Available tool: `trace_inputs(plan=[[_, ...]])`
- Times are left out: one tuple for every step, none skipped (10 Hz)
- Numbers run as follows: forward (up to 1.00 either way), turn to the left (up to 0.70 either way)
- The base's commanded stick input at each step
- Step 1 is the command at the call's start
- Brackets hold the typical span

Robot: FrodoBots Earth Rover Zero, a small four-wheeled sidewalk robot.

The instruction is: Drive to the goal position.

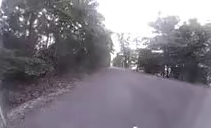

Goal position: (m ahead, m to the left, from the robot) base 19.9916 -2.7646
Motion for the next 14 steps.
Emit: trace_inputs(plan=[[0.7,-0.07],[0.7,-0.14],[0.7,-0.18],[0.7,-0.14],[0.7,-0.1],[0.7,-0.05],[0.7,0.0],[0.7,0.0],[0.7,0.0],[0.7,0.0],[0.7,0.0],[0.7,-0.02],[0.7,-0.06],[0.7,-0.06]])
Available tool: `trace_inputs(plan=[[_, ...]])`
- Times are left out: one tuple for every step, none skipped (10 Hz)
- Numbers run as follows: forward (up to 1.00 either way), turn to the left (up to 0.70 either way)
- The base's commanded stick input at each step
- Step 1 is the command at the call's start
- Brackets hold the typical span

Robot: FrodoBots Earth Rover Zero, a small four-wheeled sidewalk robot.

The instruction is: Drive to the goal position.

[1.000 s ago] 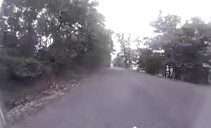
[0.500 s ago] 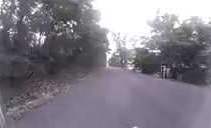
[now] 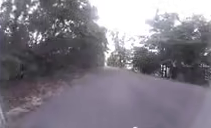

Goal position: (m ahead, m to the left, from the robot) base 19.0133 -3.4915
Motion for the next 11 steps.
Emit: trace_inputs(plan=[[0.7,-0.04],[0.7,-0.02],[0.7,0.0],[0.7,0.0],[0.7,0.0],[0.7,0.0],[0.7,0.0],[0.7,0.0],[0.7,0.0],[0.7,0.0],[0.7,0.0]])
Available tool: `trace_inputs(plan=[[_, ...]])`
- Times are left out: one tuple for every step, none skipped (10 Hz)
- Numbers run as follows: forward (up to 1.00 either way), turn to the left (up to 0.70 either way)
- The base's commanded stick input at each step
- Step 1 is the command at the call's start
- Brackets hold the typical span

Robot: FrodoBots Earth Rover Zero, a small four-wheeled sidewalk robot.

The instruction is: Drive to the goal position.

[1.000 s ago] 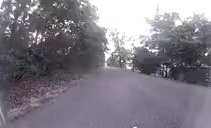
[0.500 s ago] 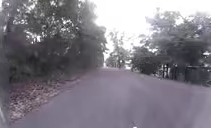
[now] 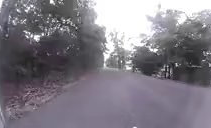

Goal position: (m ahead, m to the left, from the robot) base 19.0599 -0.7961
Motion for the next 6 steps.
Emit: trace_inputs(plan=[[0.7,0.0],[0.7,0.0],[0.7,0.0],[0.7,0.0],[0.7,0.0],[0.7,0.0]])
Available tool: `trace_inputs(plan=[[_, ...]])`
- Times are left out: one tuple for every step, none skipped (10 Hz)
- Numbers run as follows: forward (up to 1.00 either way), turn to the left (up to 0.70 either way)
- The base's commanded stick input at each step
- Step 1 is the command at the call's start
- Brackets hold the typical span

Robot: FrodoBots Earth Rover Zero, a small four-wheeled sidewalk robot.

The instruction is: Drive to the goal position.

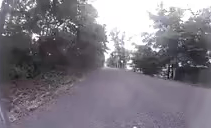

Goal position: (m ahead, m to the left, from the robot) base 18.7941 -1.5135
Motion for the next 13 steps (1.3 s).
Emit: trace_inputs(plan=[[0.7,0.0],[0.7,0.0],[0.7,0.0],[0.7,0.0],[0.7,-0.01],[0.7,-0.02],[0.7,-0.06],[0.7,-0.11],[0.7,-0.08],[0.7,-0.04],[0.7,-0.01],[0.7,0.0],[0.7,0.0]])
